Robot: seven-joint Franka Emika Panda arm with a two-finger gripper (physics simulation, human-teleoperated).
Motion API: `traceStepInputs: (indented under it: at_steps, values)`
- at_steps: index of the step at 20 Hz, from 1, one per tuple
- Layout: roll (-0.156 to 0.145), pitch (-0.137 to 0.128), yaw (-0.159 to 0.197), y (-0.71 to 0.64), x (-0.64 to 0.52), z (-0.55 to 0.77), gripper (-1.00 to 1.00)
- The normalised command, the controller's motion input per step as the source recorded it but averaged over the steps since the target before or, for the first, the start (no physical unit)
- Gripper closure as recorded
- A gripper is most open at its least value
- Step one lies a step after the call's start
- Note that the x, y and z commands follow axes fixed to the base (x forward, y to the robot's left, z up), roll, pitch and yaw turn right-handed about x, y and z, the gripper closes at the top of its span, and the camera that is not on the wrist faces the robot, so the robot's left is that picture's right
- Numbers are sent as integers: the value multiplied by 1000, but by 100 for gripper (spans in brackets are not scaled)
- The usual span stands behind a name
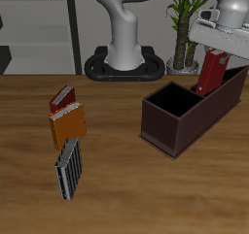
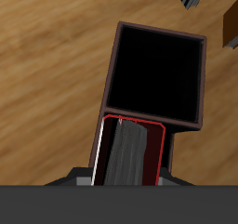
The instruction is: Place the left red book into the left desk caddy's back compartment and place the striped book into the left desk caddy's left compartment and place the right red book into the left desk caddy's front compartment
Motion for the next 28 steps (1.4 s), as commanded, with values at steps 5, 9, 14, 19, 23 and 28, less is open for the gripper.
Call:
traceStepInputs:
  at_steps: [5, 9, 14, 19, 23, 28]
  values:
    - [66, 31, 5, 216, -23, -134, 100]
    - [4, 6, 2, 21, 20, -50, 100]
    - [-14, 46, -28, -117, 122, -102, 100]
    - [-2, 32, -15, -74, 92, -74, 100]
    - [13, 32, -9, -26, 68, -74, 100]
    - [52, 50, -11, 44, 29, -117, 100]
